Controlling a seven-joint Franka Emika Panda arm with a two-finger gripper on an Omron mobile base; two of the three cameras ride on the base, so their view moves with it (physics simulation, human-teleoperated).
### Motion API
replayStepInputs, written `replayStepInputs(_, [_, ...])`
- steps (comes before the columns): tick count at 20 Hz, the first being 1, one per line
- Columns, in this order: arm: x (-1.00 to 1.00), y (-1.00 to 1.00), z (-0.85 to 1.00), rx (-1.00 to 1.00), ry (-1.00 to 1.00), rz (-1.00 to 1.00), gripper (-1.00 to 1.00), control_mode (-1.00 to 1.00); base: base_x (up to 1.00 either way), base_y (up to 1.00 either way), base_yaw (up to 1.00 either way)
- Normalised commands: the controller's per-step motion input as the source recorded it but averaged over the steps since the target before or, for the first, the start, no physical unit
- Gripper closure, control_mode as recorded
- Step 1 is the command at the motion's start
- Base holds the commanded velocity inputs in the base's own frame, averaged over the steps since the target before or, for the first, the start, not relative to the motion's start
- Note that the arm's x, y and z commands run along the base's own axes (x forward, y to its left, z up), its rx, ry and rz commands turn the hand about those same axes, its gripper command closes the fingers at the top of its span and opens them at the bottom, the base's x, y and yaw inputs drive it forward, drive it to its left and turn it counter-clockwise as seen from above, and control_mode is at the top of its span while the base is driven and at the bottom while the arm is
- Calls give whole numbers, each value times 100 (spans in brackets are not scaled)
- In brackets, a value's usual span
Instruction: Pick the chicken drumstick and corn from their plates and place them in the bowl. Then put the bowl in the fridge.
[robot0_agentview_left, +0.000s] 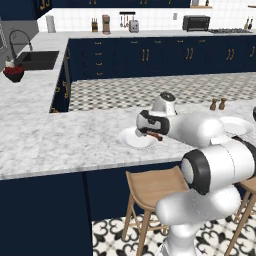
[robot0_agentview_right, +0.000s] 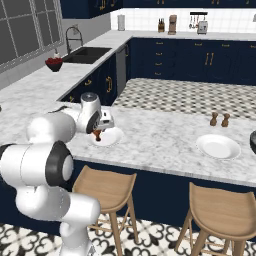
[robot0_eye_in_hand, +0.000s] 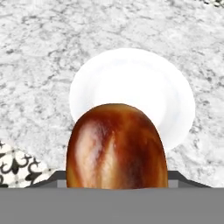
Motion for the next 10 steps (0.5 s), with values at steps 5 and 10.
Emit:
replayStepInputs(5, [-69,-2,82,0,-5,0,100,-100,0,0,0])
replayStepInputs(10, [0,0,0,0,0,0,100,100,-42,-67,0])
